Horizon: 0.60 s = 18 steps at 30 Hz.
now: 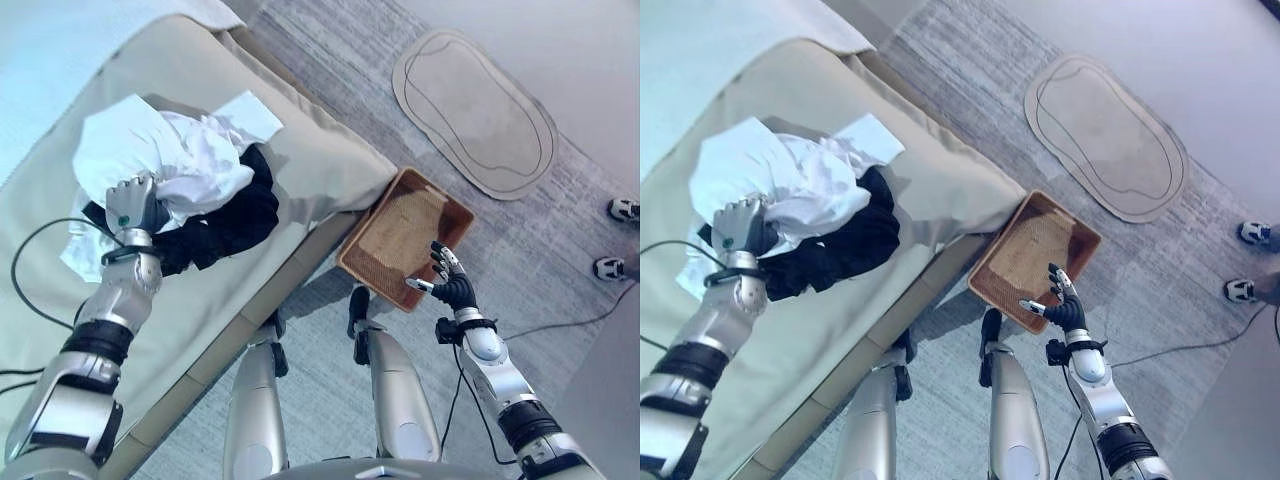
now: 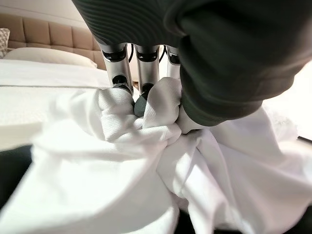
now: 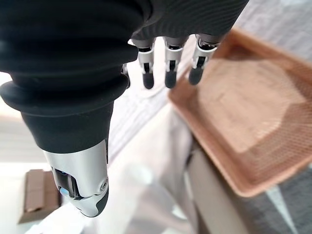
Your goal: Pick up clothes into the bucket
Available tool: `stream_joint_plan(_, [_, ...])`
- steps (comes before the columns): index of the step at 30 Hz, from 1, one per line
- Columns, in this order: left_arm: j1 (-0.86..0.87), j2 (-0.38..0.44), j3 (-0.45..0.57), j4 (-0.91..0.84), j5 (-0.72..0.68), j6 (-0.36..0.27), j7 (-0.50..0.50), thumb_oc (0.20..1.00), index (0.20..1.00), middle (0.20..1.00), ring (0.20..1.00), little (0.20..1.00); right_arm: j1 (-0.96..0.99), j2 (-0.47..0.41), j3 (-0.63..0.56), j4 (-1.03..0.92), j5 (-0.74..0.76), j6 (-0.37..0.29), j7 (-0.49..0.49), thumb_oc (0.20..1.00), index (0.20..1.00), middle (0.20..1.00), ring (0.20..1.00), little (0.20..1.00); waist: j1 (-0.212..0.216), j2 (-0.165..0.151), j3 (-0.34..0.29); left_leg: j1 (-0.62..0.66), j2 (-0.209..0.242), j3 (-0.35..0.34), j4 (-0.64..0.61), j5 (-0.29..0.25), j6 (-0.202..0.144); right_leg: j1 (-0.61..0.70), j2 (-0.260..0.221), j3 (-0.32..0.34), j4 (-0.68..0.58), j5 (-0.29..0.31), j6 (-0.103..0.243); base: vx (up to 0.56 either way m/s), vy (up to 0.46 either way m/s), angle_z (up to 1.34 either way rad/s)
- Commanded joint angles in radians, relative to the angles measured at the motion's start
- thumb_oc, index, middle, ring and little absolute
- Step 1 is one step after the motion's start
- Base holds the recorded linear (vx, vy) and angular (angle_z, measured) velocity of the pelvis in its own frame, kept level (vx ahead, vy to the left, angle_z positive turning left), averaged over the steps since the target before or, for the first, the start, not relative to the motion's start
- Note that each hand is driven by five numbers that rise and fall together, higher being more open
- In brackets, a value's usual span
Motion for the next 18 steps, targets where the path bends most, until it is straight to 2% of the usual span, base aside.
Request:
stream_joint_plan(1, [0.107,-0.011,0.096,-0.124,0.031,-0.075,-0.018,0.2,0.2,0.2,0.2,0.2,0.068,-0.012,-0.029,0.001,-0.023,-0.014,0.019,1.0,1.0,1.0,1.0,1.0,0.016,0.009,-0.092,0.065,0.005,-0.02,0.052,-0.107,-0.01,0.122,-0.11,-0.027,-0.242,0.206,0.112,0.12,-0.068,0.01])
stream_joint_plan(7, [0.279,-0.032,0.205,-0.352,0.001,-0.149,-0.077,0.2,0.2,0.2,0.2,0.2,0.078,-0.001,-0.058,0.035,-0.04,0.005,0.038,1.0,1.0,1.0,1.0,1.0,0.056,0.02,-0.122,0.231,0.008,-0.02,-0.031,-0.097,-0.022,0.291,-0.099,-0.061,-0.308,0.199,0.116,0.09,-0.056,0.06])
stream_joint_plan(10, [0.333,-0.038,0.244,-0.439,0.002,-0.167,-0.102,0.2,0.2,0.2,0.2,0.2,0.082,0.005,-0.065,0.049,-0.06,0.015,0.042,1.0,1.0,1.0,1.0,1.0,0.07,0.024,-0.142,0.295,0.005,-0.027,-0.072,-0.09,-0.025,0.353,-0.092,-0.074,-0.326,0.19,0.114,0.09,-0.053,0.09])
stream_joint_plan(18, [0.368,-0.041,0.296,-0.616,-0.02,-0.213,-0.136,0.2,0.2,0.2,0.2,0.2,0.063,-0.012,-0.022,0.011,-0.158,0.029,0.054,1.0,1.0,1.0,1.0,1.0,0.085,0.032,-0.189,0.417,0.004,-0.031,-0.163,-0.056,-0.031,0.464,-0.075,-0.105,-0.348,0.171,0.108,0.07,-0.049,0.11])
